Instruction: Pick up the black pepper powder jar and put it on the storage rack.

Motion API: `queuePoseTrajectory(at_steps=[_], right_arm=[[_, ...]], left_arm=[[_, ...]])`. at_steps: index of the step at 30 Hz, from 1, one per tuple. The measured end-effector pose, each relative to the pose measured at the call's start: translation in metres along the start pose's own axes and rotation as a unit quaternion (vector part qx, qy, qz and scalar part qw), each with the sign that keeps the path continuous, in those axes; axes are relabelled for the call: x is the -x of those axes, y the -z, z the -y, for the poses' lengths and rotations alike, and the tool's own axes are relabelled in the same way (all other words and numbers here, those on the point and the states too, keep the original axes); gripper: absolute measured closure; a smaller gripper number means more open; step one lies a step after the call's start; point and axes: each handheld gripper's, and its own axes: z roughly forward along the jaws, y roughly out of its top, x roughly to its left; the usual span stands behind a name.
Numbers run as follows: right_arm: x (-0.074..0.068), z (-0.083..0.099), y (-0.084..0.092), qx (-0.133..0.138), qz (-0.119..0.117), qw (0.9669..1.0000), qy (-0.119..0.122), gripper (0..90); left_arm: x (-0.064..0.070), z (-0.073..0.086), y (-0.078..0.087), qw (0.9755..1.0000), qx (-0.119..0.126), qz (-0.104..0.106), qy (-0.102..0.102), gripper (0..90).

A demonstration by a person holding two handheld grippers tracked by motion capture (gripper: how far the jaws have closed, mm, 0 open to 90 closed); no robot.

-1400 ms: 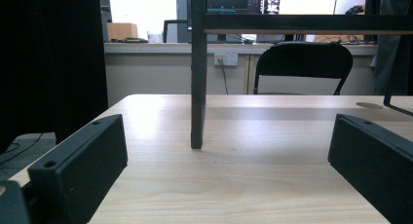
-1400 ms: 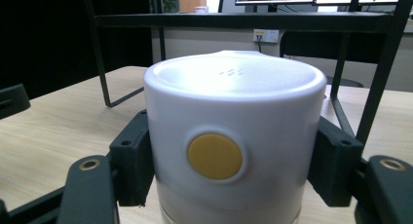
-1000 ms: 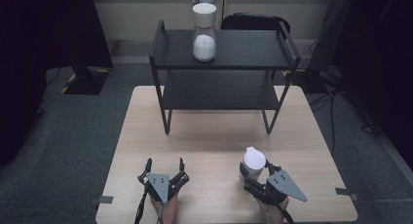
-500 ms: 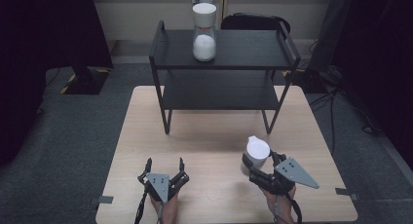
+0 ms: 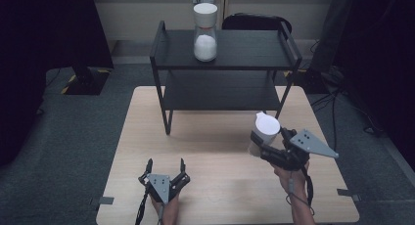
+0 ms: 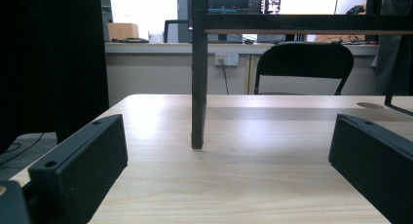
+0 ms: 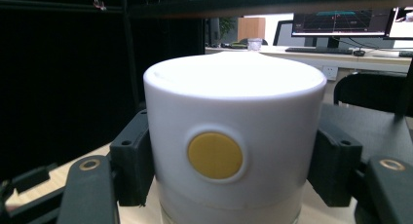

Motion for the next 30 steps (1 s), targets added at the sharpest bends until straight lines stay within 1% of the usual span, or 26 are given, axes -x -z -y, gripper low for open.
queuePoseTrajectory(at_steps=[4,6,10,14,17,21,25,28,30], right_arm=[[0.012,-0.018,-0.008,0.008,-0.007,0.9999,-0.006,30.3],[0.016,-0.032,-0.013,0.008,-0.005,0.9999,-0.002,30.3],[0.019,-0.062,-0.025,0.013,-0.004,0.9999,0.009,30.3],[0.018,-0.091,-0.038,0.024,0.003,0.9996,0.012,30.3],[0.014,-0.111,-0.051,0.025,0.018,0.9994,0.017,30.3],[0.007,-0.133,-0.069,0.027,0.040,0.9988,0.010,30.3],[-0.003,-0.146,-0.089,0.030,0.069,0.9971,0.008,30.3],[-0.012,-0.154,-0.106,0.032,0.094,0.9950,0.011,30.3],[-0.014,-0.158,-0.117,0.030,0.107,0.9938,0.012,30.3]], left_arm=[[0.000,0.000,0.000,1.0000,0.000,0.000,0.000,0.0],[0.000,0.000,0.000,1.0000,0.000,0.000,0.000,0.0],[0.000,0.000,0.000,1.0000,0.000,0.000,0.000,0.1],[0.000,0.000,0.000,1.0000,0.000,0.000,0.000,0.0],[0.000,0.000,0.000,1.0000,0.000,0.000,0.000,0.1],[0.000,0.000,0.000,1.0000,0.000,0.000,0.000,0.1],[0.000,0.000,0.000,1.0000,0.000,0.000,0.000,0.0],[0.000,0.000,0.000,1.0000,0.000,0.000,0.000,0.1],[0.000,0.000,0.000,1.0000,-0.001,0.000,0.000,0.0]])
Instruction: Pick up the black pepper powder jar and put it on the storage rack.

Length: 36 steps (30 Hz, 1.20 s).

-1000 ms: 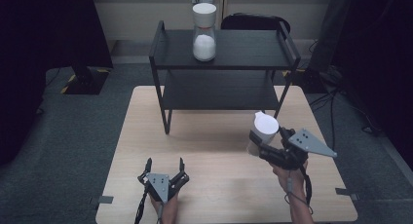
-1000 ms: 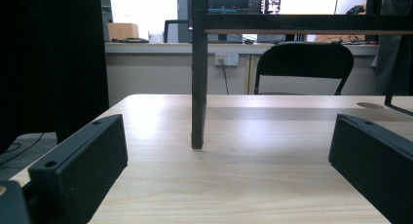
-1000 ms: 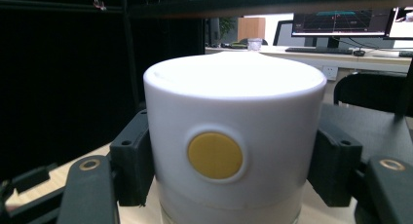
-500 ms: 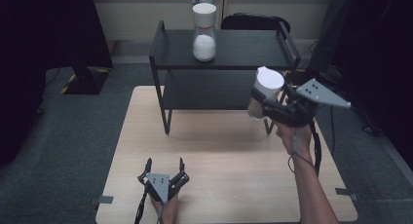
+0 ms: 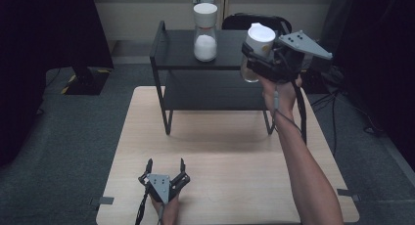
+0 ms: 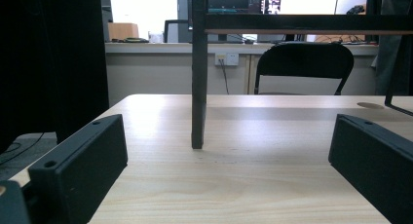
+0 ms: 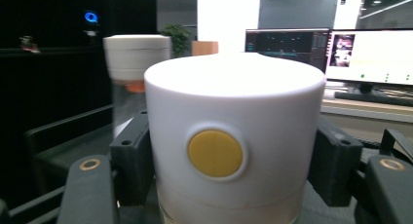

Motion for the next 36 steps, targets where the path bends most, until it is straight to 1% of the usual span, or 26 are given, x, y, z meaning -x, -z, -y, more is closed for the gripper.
queuePoseTrajectory(at_steps=[4,11,13,14,19,22,23,26,31,34,35,36], right_arm=[[-0.007,-0.005,-0.020,-0.001,0.029,0.9996,-0.007,30.3],[-0.008,-0.006,-0.045,-0.001,0.062,0.9976,-0.030,30.3],[-0.009,-0.006,-0.050,0.000,0.066,0.9974,-0.029,30.3],[-0.010,-0.006,-0.053,-0.001,0.068,0.9974,-0.024,30.3],[-0.011,-0.006,-0.064,-0.004,0.069,0.9974,-0.021,30.3],[-0.013,-0.008,-0.068,-0.010,0.069,0.9975,-0.009,30.2],[-0.015,-0.009,-0.069,-0.013,0.069,0.9976,-0.002,30.2],[-0.016,-0.010,-0.070,-0.017,0.070,0.9974,0.004,30.2],[-0.012,-0.011,-0.069,-0.019,0.064,0.9977,0.000,30.1],[-0.013,-0.010,-0.068,-0.016,0.066,0.9977,-0.003,29.6],[-0.012,-0.009,-0.069,-0.016,0.065,0.9977,-0.006,28.0],[-0.012,-0.009,-0.069,-0.017,0.065,0.9977,-0.008,21.9]], left_arm=[[0.000,0.000,0.000,1.0000,0.001,0.000,0.001,0.0],[0.000,0.000,0.000,1.0000,0.000,0.000,0.000,0.0],[0.000,0.000,0.000,1.0000,0.001,0.000,0.000,0.0],[0.000,0.000,0.000,1.0000,0.000,0.000,0.000,0.0],[0.000,0.000,0.000,1.0000,0.001,0.000,0.000,0.0],[0.000,0.000,0.000,1.0000,0.001,0.000,0.000,0.0],[0.000,0.000,0.000,1.0000,0.001,0.000,0.000,0.0],[0.000,0.000,0.000,1.0000,0.000,0.000,0.000,0.0],[0.000,0.000,0.000,1.0000,0.001,0.000,0.000,0.0],[0.000,0.000,0.000,1.0000,0.001,0.000,0.000,0.0],[0.000,0.000,0.000,1.0000,0.001,0.000,0.000,0.0],[0.000,0.000,0.000,1.0000,0.000,0.000,0.000,0.0]])
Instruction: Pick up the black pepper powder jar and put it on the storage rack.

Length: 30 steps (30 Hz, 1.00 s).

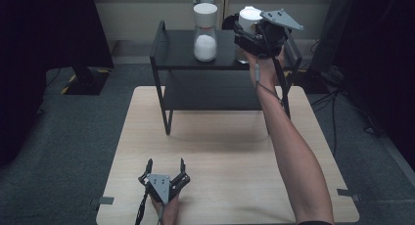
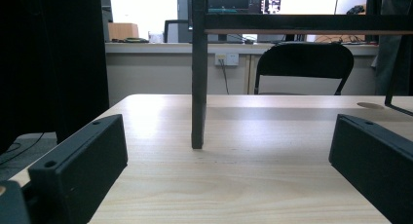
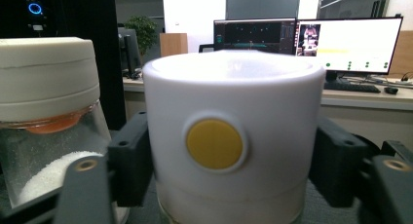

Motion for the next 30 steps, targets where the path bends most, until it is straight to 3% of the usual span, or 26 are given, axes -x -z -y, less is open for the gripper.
queuePoseTrajectory(at_steps=[2,8,21,30], right_arm=[[-0.002,0.003,0.000,0.008,0.011,0.9999,-0.002,15.7],[0.007,0.000,0.002,0.002,0.000,0.9999,-0.016,5.4],[0.005,0.005,0.034,0.019,0.003,0.9998,-0.009,4.1],[0.009,0.023,0.064,0.019,-0.009,0.9997,-0.011,4.0]], left_arm=[[0.000,0.000,0.000,1.0000,0.000,0.000,0.000,0.0],[0.000,0.000,0.000,1.0000,0.000,0.000,0.000,0.0],[0.000,0.000,0.000,1.0000,0.000,0.000,0.000,0.0],[0.000,0.000,0.000,1.0000,0.000,0.000,0.000,0.0]])
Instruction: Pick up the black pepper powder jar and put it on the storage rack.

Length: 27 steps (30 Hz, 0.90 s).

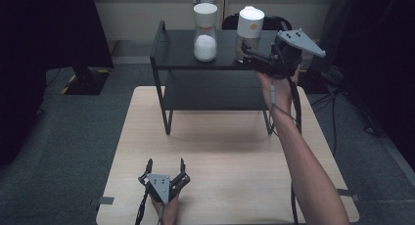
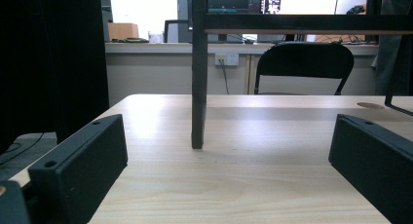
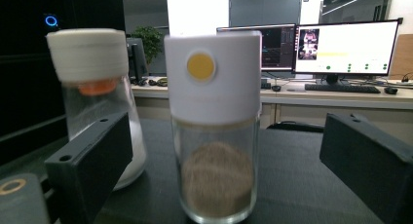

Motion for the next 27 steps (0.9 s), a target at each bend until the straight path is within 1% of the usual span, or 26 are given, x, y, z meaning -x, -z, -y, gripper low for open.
queuePoseTrajectory(at_steps=[2,4,6,11,16,19,21,27], right_arm=[[0.000,0.006,0.007,-0.001,0.002,1.0000,-0.001,4.0],[0.003,0.011,0.013,-0.001,-0.001,1.0000,-0.006,4.0],[0.003,0.016,0.020,0.000,0.000,1.0000,-0.004,4.1],[0.009,0.031,0.039,0.009,0.000,0.9999,-0.010,4.0],[0.014,0.047,0.053,0.009,-0.001,0.9999,-0.014,4.0],[0.016,0.060,0.062,0.010,-0.002,0.9999,-0.013,3.9],[0.017,0.067,0.067,0.007,-0.001,1.0000,-0.006,3.5],[0.018,0.090,0.085,0.009,-0.004,0.9999,-0.008,3.5]], left_arm=[[0.000,0.000,0.000,1.0000,0.000,0.000,0.000,0.0],[0.000,0.000,0.000,1.0000,0.000,0.000,0.000,0.0],[0.000,0.000,0.000,1.0000,0.000,0.000,0.000,0.0],[0.001,0.000,0.000,1.0000,0.000,-0.002,0.000,0.0],[0.001,0.000,0.000,1.0000,0.000,-0.003,0.000,0.0],[0.001,0.000,0.000,1.0000,0.000,-0.003,0.000,0.0],[0.001,0.000,0.000,1.0000,0.000,-0.003,0.000,0.0],[0.001,0.000,0.000,1.0000,0.001,-0.003,0.000,0.0]])
